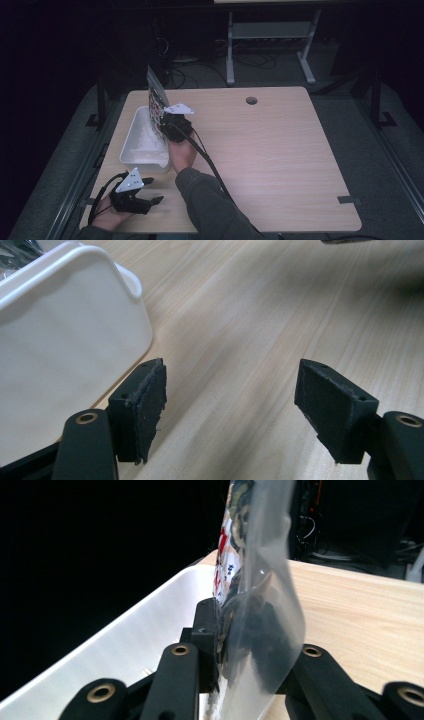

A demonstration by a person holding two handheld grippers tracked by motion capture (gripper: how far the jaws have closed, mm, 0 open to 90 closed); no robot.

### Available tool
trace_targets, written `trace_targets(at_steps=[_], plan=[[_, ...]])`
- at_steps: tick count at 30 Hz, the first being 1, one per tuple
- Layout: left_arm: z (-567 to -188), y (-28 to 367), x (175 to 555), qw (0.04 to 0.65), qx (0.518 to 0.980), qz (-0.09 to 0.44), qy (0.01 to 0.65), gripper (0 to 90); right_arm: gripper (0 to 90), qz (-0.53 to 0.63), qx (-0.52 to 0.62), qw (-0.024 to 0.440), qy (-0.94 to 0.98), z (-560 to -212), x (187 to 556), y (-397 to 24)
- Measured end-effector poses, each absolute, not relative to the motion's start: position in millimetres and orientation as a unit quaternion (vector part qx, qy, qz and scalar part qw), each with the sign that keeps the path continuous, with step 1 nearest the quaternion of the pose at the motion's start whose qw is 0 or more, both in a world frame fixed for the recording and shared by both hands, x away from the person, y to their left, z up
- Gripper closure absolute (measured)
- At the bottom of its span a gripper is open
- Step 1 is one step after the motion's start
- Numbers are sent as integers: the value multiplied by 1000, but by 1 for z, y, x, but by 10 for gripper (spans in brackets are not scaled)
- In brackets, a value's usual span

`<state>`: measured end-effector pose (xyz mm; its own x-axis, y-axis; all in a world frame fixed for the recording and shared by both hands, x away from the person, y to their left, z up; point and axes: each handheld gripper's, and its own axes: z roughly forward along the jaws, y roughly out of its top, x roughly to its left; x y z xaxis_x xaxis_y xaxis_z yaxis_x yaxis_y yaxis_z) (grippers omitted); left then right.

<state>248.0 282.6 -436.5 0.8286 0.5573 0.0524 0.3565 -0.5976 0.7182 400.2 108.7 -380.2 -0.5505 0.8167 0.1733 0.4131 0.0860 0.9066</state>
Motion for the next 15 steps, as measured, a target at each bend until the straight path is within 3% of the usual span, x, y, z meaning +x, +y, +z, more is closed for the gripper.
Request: trace_targets(at_steps=[4, 9, 15], plan=[[-437, 282, 248, 365, 884, 136, 259, 281, 701, 526, 427, 182, 712, -380, 403, 105], [-437, 282, 248, 365, 884, 137, 258, 281, 567, 539, 425, 162, 708, -380, 406, 101], [-437, 282, 248, 363, 885, 142, 256, 278, 479, 554, 417, 139, 707, -377, 406, 94]])
